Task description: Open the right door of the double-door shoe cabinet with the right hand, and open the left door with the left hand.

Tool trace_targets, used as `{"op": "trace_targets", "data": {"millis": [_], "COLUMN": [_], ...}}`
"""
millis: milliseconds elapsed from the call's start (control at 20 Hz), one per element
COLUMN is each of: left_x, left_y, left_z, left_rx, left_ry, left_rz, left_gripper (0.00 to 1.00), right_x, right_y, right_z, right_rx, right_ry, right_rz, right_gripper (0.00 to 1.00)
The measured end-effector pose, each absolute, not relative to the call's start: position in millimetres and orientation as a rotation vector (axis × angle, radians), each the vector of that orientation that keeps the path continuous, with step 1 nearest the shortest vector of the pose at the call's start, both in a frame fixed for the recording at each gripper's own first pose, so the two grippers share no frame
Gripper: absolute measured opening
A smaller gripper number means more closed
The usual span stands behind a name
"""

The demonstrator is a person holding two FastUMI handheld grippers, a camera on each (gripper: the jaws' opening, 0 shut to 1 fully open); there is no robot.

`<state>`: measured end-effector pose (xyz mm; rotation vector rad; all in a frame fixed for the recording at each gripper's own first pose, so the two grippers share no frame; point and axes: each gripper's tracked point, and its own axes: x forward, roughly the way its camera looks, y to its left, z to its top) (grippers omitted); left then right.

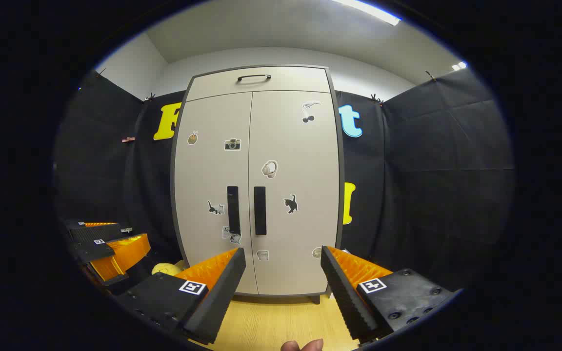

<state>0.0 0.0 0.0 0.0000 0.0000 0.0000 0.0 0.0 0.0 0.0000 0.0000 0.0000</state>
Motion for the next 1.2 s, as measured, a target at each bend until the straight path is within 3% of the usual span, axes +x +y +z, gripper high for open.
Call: {"op": "trace_targets", "data": {"millis": [950, 1200], "left_x": [0.3, 3.9], "left_y": [6.1, 9.4], "left_z": [2.5, -0.5], "left_rx": [-0.004, 0.006], "left_ry": [-0.006, -0.001], "left_rz": [0.008, 0.013], "left_gripper": [0.95, 0.95], "right_x": [1.6, 26.7], "right_y": [7.7, 12.2], "right_z": [-0.2, 9.4], "right_rx": [-0.012, -0.025], "right_ry": [0.007, -0.006], "right_rz": [0.012, 0.016], "right_gripper": [0.98, 0.97]}}
